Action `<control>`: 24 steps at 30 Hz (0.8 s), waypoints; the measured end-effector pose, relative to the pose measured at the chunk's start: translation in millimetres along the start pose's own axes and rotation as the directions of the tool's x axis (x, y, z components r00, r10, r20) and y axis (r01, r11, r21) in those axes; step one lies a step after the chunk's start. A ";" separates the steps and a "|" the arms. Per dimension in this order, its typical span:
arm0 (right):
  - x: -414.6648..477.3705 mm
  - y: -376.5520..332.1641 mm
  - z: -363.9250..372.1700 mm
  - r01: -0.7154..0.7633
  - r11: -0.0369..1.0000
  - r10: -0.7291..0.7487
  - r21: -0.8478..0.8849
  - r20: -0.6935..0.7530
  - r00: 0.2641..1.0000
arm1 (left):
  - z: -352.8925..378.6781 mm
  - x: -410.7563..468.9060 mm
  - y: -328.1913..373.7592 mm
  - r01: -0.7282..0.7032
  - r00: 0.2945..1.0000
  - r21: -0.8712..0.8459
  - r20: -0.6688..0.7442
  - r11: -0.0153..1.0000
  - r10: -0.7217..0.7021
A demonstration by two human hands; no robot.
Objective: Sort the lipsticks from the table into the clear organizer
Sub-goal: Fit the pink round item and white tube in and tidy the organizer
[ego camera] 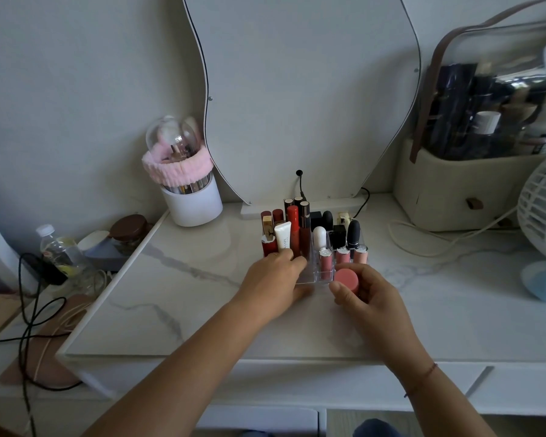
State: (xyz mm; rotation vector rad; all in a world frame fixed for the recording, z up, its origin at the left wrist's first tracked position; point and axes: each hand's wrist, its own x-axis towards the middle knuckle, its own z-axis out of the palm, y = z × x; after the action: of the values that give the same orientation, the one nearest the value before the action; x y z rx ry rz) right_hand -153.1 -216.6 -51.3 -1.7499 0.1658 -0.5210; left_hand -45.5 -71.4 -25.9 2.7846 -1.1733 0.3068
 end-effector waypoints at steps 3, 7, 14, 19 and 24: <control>2.3 -2.2 2.5 -0.020 0.999 0.021 0.041 -0.016 1.000 | 1.2 -0.4 -1.3 -0.011 1.000 -0.004 -0.023 1.000 0.011; 7.6 -20.0 1.9 0.017 0.998 -0.019 -0.067 -0.029 0.999 | 4.5 -9.1 -2.7 -0.049 0.995 -0.056 -0.092 0.997 0.044; 44.2 -54.3 9.2 0.254 0.790 -0.256 -0.558 0.077 0.964 | 7.9 -18.1 -1.0 -0.054 0.979 -0.082 -0.201 0.995 0.036; 61.6 -51.4 18.5 0.352 0.642 -0.207 -0.681 0.287 0.935 | 3.7 -25.2 2.6 -0.049 0.970 -0.076 -0.240 0.996 0.029; 67.2 -48.6 23.1 0.442 0.501 -0.210 -0.744 0.391 0.896 | 5.8 -30.9 3.8 -0.034 0.961 -0.098 -0.278 0.995 0.005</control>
State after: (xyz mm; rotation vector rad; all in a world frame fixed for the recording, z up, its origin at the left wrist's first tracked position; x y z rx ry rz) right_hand -91.5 -209.7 8.5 -2.8126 -0.1585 -0.5223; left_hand -68.5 -53.5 -38.5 2.5399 -1.1148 0.5987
